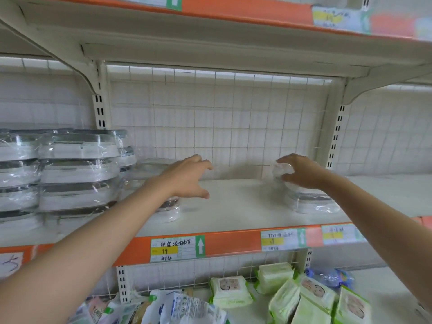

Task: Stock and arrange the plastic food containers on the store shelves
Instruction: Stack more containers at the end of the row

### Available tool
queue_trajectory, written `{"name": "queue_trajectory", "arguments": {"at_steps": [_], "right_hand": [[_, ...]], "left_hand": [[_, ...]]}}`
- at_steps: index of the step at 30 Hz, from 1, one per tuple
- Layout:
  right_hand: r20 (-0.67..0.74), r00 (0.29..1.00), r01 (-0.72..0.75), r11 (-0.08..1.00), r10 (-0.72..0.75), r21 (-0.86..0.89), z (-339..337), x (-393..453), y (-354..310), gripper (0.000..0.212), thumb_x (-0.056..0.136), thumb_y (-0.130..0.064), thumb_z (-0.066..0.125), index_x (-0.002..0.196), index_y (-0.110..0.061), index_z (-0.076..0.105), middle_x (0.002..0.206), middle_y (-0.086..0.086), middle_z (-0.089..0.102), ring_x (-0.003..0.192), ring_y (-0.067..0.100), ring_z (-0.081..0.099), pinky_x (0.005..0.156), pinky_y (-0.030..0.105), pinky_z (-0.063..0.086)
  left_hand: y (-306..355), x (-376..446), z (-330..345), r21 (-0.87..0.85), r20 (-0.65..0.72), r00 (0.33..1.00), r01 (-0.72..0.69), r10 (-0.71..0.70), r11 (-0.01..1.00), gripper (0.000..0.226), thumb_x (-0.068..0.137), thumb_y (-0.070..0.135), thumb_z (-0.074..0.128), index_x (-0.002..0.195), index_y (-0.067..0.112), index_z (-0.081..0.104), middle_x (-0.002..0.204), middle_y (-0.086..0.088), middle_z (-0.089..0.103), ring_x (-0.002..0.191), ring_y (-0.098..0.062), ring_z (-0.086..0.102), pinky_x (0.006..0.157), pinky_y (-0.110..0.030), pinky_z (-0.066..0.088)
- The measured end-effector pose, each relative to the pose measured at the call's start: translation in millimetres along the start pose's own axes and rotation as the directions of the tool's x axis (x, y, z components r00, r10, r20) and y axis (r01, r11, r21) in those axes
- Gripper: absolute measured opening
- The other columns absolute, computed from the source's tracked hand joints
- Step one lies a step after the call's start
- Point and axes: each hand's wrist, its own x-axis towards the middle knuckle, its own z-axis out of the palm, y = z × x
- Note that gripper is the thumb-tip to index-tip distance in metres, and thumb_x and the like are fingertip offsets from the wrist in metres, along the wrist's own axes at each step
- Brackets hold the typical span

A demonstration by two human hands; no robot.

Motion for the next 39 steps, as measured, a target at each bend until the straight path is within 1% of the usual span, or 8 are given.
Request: {"name": "queue_trajectory", "arguments": {"at_steps": [6, 13, 17, 22, 27, 32, 34, 39], "right_hand": [[0.055, 0.978, -0.195, 0.978, 0.200, -0.079, -11.0, -13.4, 44.4, 0.064, 0.089, -0.052, 0.054, 0.141, -0.018, 0.040, 0.144, 0.012, 0.040, 0.133, 0.031, 0.035, 0.109, 0.043, 0.030], [0.123, 0.988, -0.098, 0.995, 0.094, 0.025, -13.0, -22.5, 28.0, 0.050, 0.100, -0.048, 0.022, 0.135, -0.025, 0.050, 0.143, 0.003, 0.045, 0.133, 0.024, 0.035, 0.112, 0.040, 0.020], [0.193, 0.981, -0.066, 0.870, -0.034, 0.488, -9.4, -25.4, -2.3, 0.040, 0.100, -0.036, 0.029, 0.126, -0.028, 0.059, 0.135, -0.009, 0.053, 0.125, 0.008, 0.043, 0.101, 0.027, 0.031], [0.176, 0.981, -0.061, 0.750, -0.075, 0.658, -6.3, -16.6, -16.7, 0.037, 0.093, -0.019, 0.042, 0.129, -0.023, 0.052, 0.132, -0.004, 0.051, 0.123, 0.014, 0.045, 0.096, 0.031, 0.040], [0.345, 0.928, -0.090, 0.820, -0.137, 0.566, 14.2, -11.6, -20.0, 0.082, 0.077, -0.033, 0.074, 0.145, -0.024, 0.029, 0.145, -0.007, 0.036, 0.122, 0.004, 0.035, 0.097, 0.021, 0.027], [0.116, 0.993, -0.075, 0.857, 0.018, 0.509, 15.0, -3.5, -14.8, 0.091, 0.067, -0.039, 0.081, 0.141, -0.012, 0.035, 0.134, 0.004, 0.042, 0.119, 0.017, 0.045, 0.095, 0.025, 0.036], [0.055, 0.993, -0.117, 0.865, 0.103, 0.488, 11.9, -2.6, -7.0, 0.091, 0.067, -0.043, 0.081, 0.139, -0.008, 0.036, 0.128, 0.004, 0.040, 0.113, 0.018, 0.044, 0.091, 0.027, 0.036], [0.024, 0.986, -0.157, 0.891, 0.162, 0.426, 11.9, -4.9, 2.8, 0.090, 0.067, -0.050, 0.078, 0.138, -0.010, 0.040, 0.123, 0.003, 0.040, 0.108, 0.019, 0.043, 0.090, 0.029, 0.038]], "left_hand": [[47.7, 25.1, 25.7, -0.157, -0.132, 0.985, -0.128, 0.107, 0.979, 0.042, 0.086, 0.038, 0.062, 0.125, 0.025, 0.053, 0.122, 0.002, 0.050, 0.114, -0.017, 0.050, 0.094, -0.032, 0.042], [80.4, 43.2, 50.1, -0.370, -0.119, 0.984, -0.168, 0.133, 0.913, 0.072, 0.079, 0.057, 0.063, 0.138, 0.023, 0.041, 0.137, 0.001, 0.043, 0.126, -0.016, 0.042, 0.103, -0.034, 0.038], [94.3, 50.6, 50.3, -0.493, -0.095, 0.989, -0.144, 0.112, 0.858, 0.105, 0.063, 0.071, 0.067, 0.148, 0.032, 0.020, 0.151, 0.004, 0.019, 0.141, -0.017, 0.017, 0.112, -0.037, 0.022], [67.6, 49.2, 44.1, -0.481, -0.017, 0.998, -0.062, 0.061, 0.875, 0.105, 0.063, 0.049, 0.083, 0.147, 0.026, 0.024, 0.146, 0.002, 0.029, 0.136, -0.020, 0.024, 0.108, -0.033, 0.027], [45.7, 40.6, 45.7, -0.593, 0.044, 0.999, 0.048, -0.026, 0.804, 0.122, 0.057, 0.042, 0.088, 0.149, 0.031, 0.008, 0.143, -0.003, 0.019, 0.132, -0.018, 0.030, 0.101, -0.023, 0.027], [41.8, 40.6, 59.1, -0.703, 0.102, 0.993, 0.119, -0.066, 0.701, 0.137, 0.058, 0.041, 0.087, 0.150, 0.022, -0.013, 0.158, -0.006, 0.006, 0.145, -0.021, 0.013, 0.117, -0.036, 0.019], [45.0, 42.4, 67.5, -0.736, 0.158, 0.986, 0.149, -0.046, 0.660, 0.137, 0.058, 0.041, 0.087, 0.149, 0.021, -0.014, 0.156, -0.005, 0.018, 0.142, -0.020, 0.023, 0.115, -0.032, 0.024], [57.5, 45.7, 75.4, -0.732, 0.120, 0.993, 0.102, -0.019, 0.674, 0.108, 0.055, 0.041, 0.089, 0.142, 0.022, 0.027, 0.123, 0.009, 0.049, 0.119, -0.012, 0.048, 0.094, -0.021, 0.038]]}}
